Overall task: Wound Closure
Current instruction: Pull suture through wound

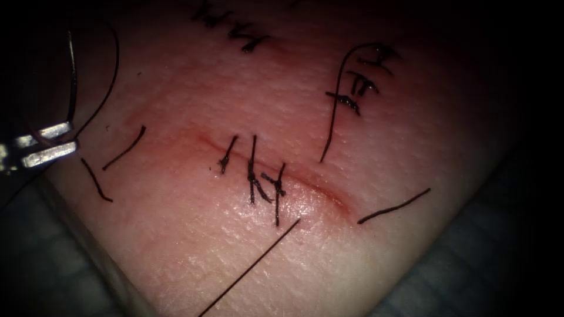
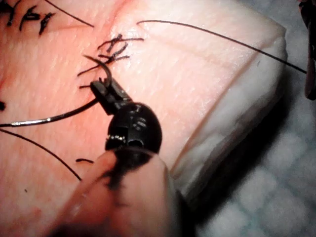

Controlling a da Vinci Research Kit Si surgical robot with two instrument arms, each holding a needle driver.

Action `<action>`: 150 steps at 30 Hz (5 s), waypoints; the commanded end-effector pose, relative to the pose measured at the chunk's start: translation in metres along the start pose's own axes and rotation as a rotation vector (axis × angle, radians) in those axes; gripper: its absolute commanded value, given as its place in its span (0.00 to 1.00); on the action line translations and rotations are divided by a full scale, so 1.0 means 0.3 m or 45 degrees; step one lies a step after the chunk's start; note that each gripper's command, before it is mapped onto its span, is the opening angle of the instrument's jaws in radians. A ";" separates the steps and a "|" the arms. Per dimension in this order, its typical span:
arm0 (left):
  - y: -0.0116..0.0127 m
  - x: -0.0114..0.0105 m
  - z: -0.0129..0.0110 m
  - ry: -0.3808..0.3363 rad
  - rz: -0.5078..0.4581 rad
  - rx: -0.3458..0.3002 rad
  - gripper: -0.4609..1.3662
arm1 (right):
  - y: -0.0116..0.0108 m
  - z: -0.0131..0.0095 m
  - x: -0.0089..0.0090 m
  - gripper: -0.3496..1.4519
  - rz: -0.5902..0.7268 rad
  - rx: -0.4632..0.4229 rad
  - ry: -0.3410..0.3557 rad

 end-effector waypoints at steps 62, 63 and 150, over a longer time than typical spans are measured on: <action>0.0015 -0.0001 0.0009 0.022 0.058 -0.020 0.06 | 0.0680 -0.0203 -0.0822 0.00 -0.097 -0.142 -0.129; 0.0015 -0.0001 0.0009 0.022 0.058 -0.020 0.06 | 0.0678 -0.0203 -0.0822 0.00 -0.097 -0.130 -0.139; 0.0008 -0.0004 0.0017 0.029 0.081 -0.023 0.06 | 0.0227 -0.0239 -0.0391 0.89 -0.025 0.029 -0.016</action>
